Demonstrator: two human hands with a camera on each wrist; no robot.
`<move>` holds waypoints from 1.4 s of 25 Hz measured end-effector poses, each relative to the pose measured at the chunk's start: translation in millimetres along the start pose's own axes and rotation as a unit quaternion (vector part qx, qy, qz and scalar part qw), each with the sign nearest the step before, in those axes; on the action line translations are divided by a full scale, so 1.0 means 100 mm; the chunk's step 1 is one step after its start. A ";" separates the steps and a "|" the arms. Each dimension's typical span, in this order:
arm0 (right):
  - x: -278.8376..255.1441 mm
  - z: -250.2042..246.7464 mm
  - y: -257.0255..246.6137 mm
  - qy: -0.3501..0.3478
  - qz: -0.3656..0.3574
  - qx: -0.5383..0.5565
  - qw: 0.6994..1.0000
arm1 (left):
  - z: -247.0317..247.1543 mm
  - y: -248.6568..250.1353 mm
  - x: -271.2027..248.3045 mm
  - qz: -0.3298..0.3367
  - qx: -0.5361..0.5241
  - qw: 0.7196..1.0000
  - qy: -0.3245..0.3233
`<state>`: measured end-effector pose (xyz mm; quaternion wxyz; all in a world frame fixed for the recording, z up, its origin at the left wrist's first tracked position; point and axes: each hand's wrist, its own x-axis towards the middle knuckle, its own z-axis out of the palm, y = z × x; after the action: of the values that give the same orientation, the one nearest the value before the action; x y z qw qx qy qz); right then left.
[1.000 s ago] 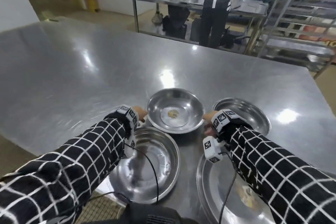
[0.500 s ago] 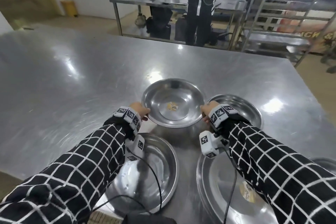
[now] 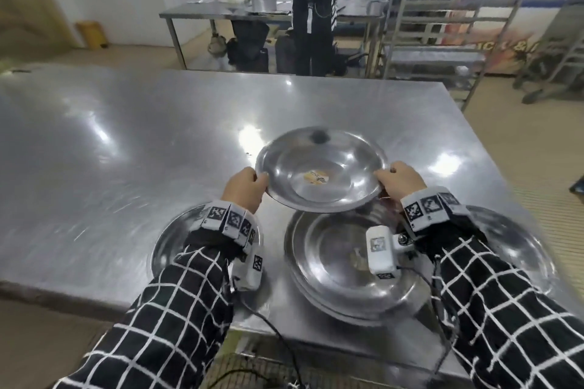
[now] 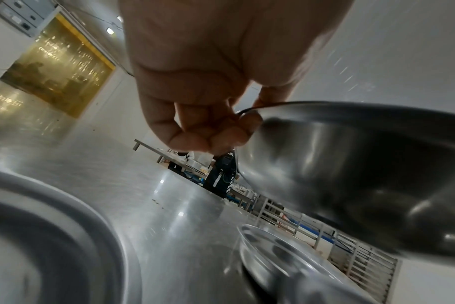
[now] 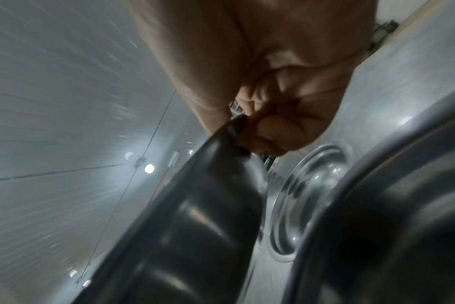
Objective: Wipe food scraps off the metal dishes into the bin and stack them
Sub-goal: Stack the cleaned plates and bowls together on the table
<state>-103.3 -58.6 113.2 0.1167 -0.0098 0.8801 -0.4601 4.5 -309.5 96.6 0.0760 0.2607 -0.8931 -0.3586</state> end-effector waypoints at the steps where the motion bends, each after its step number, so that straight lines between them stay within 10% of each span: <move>1: -0.16 -0.10 0.13 0.005 -0.001 -0.004 1.000 | 0.08 0.03 -0.18 0.012 0.015 1.000 -0.003; 8: -0.88 -0.41 0.96 0.004 0.001 -0.031 1.000 | 0.54 -0.02 -1.07 0.033 0.026 0.998 0.041; 19: -0.92 -0.39 1.14 -0.032 -0.039 -0.377 0.925 | 0.70 -0.19 -1.23 0.044 0.268 0.962 -0.038; 28: 0.13 -0.64 0.65 -0.033 0.020 -0.167 0.985 | 0.40 0.13 -0.13 0.013 0.236 0.959 -0.156; 35: 1.12 -0.38 0.38 -0.076 0.007 -0.366 0.927 | 0.58 0.40 1.00 -0.007 0.240 0.937 -0.255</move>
<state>-217.0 -19.5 81.2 0.1751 -0.0809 0.9758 -0.1031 -116.5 -302.3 76.5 -0.2218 0.1775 -0.9401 -0.1886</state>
